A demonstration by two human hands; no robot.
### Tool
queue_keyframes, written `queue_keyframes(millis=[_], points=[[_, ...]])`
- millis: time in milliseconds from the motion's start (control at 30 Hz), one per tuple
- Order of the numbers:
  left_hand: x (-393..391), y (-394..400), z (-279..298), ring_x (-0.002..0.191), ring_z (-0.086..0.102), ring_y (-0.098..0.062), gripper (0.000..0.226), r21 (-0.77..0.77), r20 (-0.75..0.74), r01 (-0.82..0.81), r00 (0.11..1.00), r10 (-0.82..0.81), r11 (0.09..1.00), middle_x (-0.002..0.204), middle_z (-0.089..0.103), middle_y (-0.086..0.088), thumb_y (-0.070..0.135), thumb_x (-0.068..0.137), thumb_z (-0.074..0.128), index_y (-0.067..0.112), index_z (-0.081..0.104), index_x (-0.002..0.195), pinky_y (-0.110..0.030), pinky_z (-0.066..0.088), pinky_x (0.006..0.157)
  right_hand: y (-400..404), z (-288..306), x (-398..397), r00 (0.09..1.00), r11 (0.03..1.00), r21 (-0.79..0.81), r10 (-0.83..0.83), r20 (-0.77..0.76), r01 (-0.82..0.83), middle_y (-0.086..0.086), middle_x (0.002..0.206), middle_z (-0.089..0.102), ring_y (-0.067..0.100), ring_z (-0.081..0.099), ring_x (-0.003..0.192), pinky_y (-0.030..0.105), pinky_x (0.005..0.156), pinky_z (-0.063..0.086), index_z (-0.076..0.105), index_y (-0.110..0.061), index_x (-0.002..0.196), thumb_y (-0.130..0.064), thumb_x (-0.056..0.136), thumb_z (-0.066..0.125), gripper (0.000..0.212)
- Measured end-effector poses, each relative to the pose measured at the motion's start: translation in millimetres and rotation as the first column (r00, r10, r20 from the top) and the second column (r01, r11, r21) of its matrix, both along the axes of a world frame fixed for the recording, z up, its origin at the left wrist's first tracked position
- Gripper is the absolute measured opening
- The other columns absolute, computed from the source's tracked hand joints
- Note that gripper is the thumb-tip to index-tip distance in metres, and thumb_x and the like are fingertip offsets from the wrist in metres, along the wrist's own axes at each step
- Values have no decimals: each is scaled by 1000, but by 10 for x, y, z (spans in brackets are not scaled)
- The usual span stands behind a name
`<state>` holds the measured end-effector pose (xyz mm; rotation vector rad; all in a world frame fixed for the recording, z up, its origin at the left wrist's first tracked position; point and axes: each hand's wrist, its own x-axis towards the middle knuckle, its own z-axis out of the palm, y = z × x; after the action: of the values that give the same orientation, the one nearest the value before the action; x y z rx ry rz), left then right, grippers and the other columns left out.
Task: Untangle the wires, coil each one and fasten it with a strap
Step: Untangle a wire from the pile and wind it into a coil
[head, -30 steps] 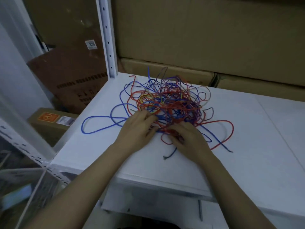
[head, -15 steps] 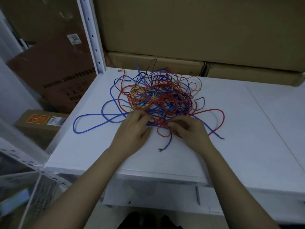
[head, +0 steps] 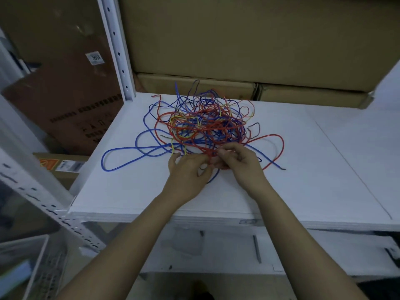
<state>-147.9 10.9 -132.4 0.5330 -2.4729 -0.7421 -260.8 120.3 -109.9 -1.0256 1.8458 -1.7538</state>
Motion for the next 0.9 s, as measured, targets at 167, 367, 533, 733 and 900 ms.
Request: queue_keyframes(millis=[167, 367, 533, 733, 900], points=[[116, -194, 169, 75, 64, -4, 19, 219, -111, 5, 994, 19, 976, 77, 69, 6, 19, 97, 55, 24, 66, 83, -22, 45, 77, 2, 53, -116, 987, 987, -4, -161, -31, 161, -6, 57, 65, 3, 60, 55, 17, 57, 49, 63, -14, 82, -5, 95, 55, 18], [295, -655, 391, 69, 57, -15, 18, 342, -239, -233, 916, 324, 911, 71, 61, 2, 14, 95, 53, 13, 68, 86, -25, 42, 66, 2, 120, -428, 871, 873, -77, -487, -68, 482, -1, 59, 56, -3, 49, 48, 9, 53, 40, 63, -7, 83, -9, 94, 56, 14], [357, -879, 465, 76, 55, -18, 17, 367, -240, -268, 898, 369, 891, 79, 61, 1, 17, 96, 53, 15, 68, 89, -26, 39, 70, -62, 143, -539, 823, 831, 187, -439, -360, 525, 11, 90, 70, 17, 59, 78, 25, 71, 42, 68, -8, 90, -16, 93, 57, 14], [171, -712, 647, 56, 51, 1, 18, 353, -268, -38, 953, 140, 935, 68, 58, 9, 17, 95, 57, 21, 66, 81, -14, 39, 58, -434, 413, -165, 613, 964, 21, -151, -775, 264, 11, 118, 64, 29, 53, 113, 33, 98, 36, 67, -9, 117, -4, 85, 61, 32], [73, -650, 939, 55, 52, -4, 17, 496, -355, 191, 935, -3, 847, 60, 60, 4, 13, 93, 60, 8, 71, 81, -16, 45, 55, -725, 510, 41, 856, 943, 292, 278, -437, -157, 6, 95, 68, 12, 62, 84, 30, 76, 47, 60, -11, 112, -9, 98, 47, 20]])
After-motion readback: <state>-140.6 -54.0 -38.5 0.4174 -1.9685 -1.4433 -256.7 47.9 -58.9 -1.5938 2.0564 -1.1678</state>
